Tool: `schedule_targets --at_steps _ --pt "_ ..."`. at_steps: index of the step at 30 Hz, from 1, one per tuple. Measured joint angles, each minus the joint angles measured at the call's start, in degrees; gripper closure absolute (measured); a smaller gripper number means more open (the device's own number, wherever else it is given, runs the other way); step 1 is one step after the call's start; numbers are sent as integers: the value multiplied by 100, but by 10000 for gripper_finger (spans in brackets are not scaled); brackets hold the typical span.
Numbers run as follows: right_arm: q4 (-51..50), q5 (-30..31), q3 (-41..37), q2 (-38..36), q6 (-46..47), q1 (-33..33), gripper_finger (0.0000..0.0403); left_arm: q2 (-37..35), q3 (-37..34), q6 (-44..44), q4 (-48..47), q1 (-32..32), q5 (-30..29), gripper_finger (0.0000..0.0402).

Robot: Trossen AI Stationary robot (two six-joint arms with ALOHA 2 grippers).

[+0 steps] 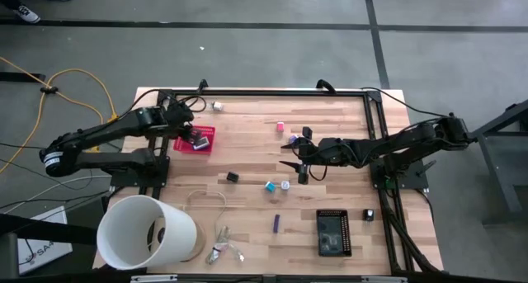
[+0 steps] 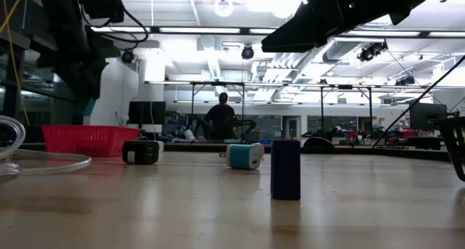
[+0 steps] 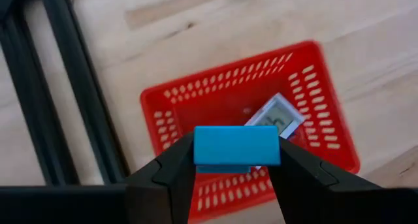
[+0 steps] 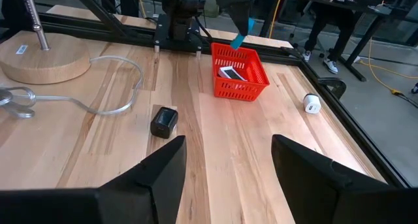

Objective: Pick & Place Office items
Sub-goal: Put the blue digital clock into the red bin

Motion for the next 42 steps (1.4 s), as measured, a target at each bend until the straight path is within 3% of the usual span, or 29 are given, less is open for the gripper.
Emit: schedule_targets --at_steps 5,21,42 --pt "1 1 0 0 0 -2 191 183 0 -159 -190 161 272 241" --pt "-1 -1 0 0 -2 -2 191 1051 0 -733 -250 499 360 241" --pt "1 0 0 0 -2 -1 191 2064 -33 -1351 37 502 449 241"
